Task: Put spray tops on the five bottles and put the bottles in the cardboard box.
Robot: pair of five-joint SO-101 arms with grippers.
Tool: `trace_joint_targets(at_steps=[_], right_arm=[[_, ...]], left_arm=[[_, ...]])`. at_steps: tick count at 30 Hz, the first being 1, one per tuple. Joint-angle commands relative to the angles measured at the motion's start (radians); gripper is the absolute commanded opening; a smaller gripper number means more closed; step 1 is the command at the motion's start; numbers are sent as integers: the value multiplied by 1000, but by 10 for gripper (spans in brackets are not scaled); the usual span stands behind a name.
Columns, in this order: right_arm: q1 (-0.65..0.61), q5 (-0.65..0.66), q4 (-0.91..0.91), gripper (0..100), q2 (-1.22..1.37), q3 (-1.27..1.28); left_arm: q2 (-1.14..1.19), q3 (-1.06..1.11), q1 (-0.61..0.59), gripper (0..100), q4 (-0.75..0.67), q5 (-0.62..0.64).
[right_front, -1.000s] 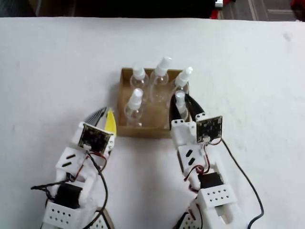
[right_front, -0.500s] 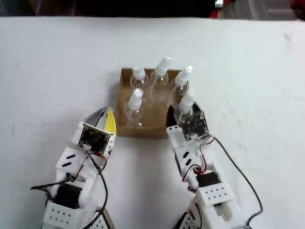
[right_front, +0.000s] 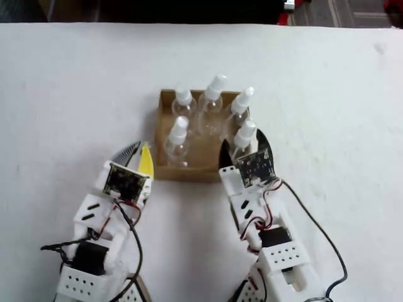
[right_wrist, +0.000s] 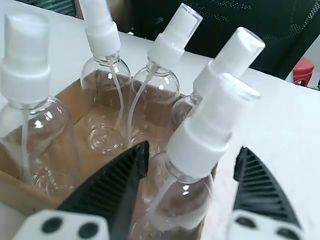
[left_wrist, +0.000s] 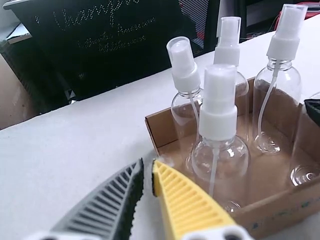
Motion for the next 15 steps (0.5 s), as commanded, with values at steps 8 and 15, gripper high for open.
trace_joint_targets(at_steps=[8, 15], right_arm=[[24, 11, 240, 246, -12, -186], [25, -120, 542, 248, -12, -379]], left_arm=[[-18, -3, 8, 35, -3, -12], [-18, -3, 10, 35, -3, -12]])
